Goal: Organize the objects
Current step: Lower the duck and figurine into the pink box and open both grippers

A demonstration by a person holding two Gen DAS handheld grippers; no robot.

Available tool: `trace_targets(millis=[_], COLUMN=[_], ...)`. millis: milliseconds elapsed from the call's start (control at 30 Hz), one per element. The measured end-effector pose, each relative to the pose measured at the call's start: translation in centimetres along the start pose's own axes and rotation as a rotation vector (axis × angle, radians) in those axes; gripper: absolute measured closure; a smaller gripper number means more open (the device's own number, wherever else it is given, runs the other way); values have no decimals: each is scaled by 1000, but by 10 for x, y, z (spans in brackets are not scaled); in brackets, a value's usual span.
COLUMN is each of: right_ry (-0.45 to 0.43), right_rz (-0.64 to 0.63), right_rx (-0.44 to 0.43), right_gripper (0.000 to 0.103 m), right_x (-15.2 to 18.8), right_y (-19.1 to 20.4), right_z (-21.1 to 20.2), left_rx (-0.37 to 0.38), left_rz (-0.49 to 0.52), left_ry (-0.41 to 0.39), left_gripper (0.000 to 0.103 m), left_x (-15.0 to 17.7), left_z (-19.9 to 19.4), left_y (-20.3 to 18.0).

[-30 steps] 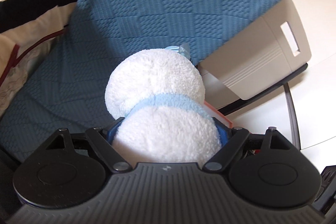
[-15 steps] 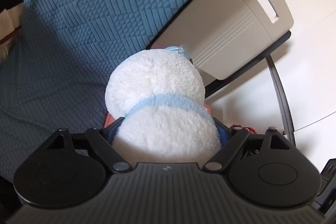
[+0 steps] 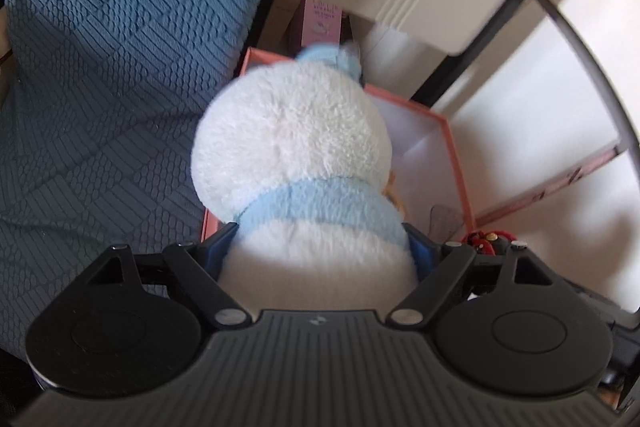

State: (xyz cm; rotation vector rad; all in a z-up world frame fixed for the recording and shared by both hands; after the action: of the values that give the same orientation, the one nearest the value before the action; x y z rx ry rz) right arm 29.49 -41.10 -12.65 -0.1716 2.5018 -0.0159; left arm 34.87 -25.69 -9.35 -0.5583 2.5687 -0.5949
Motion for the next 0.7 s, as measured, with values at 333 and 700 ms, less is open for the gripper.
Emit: trace_targets(millis=[333, 700], right_ry=[94, 124], right_rz=[0, 22], right_rx=[-1, -23], right_gripper=[44, 35], right_x=[32, 23], right_y=[-4, -10], right_z=[38, 49], left_rx=[-8, -1], left_rz=[7, 85], left_ry=[114, 81], left_gripper=[21, 20], left_x=[28, 11], left_z=[49, 31], left_y=[-3, -12])
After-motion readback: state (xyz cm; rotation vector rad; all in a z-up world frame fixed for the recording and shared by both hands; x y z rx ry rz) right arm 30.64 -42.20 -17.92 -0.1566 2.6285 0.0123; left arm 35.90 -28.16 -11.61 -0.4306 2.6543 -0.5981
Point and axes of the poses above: each gripper's, at about its wrist camera, not at the fingertips, and z roughly the way its jaws point, y to its left, x to its underside, the point moved 6 cm from there along z, roughly the way its jaws point, and after that the axes turned 15 degrees about -z, right-handed, at the moved point
